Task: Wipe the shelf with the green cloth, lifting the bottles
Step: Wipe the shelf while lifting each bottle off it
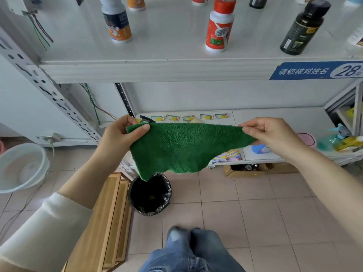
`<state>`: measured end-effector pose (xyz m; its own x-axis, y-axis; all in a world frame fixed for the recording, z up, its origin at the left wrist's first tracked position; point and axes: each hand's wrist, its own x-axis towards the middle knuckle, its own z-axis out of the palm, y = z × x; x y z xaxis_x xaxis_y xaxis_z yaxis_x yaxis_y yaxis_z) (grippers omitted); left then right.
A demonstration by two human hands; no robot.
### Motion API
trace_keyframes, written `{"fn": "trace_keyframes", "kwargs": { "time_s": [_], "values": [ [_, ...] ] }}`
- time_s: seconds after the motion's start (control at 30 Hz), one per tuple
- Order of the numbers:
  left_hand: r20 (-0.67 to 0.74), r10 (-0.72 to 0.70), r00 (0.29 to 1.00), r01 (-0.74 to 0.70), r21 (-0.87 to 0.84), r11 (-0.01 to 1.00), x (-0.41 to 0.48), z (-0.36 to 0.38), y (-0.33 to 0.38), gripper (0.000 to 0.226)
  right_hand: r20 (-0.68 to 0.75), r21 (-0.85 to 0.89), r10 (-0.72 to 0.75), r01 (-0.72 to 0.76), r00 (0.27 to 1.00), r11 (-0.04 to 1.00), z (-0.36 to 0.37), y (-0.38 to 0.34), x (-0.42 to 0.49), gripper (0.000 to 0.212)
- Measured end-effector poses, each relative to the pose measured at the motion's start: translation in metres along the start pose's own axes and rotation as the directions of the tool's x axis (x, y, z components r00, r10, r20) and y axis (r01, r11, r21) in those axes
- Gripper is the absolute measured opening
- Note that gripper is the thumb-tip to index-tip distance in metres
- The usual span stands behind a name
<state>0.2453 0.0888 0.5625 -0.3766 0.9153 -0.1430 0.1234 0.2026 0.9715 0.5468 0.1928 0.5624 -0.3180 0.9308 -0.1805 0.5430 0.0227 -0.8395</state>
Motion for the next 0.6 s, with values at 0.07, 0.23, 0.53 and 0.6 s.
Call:
{"fn": "trace_keyframes", "kwargs": {
  "time_s": [0.07,0.23,0.53,0.6],
  "values": [
    [-0.002,-0.098,0.995,0.098,-0.064,0.993,-0.004,0.013,-0.003,0.022,0.093,0.046,0.107,-0.111,0.990,0.993,0.010,0.001,-0.001,0.008],
    [0.050,-0.040,0.998,0.039,0.035,0.999,-0.033,0.065,-0.001,0.019,0.069,0.245,0.002,-0.019,0.998,0.969,0.054,-0.026,-0.016,0.012],
    [0.255,0.159,0.954,-0.089,-0.266,0.960,-0.045,0.080,0.016,0.039,-0.060,0.299,-0.156,0.167,0.986,0.939,0.061,-0.058,-0.039,0.029],
    [0.160,0.201,0.967,-0.185,-0.109,0.977,-0.028,0.075,0.012,0.014,-0.007,0.303,-0.189,0.182,0.982,0.936,0.054,-0.059,-0.039,0.029]
  ]
}}
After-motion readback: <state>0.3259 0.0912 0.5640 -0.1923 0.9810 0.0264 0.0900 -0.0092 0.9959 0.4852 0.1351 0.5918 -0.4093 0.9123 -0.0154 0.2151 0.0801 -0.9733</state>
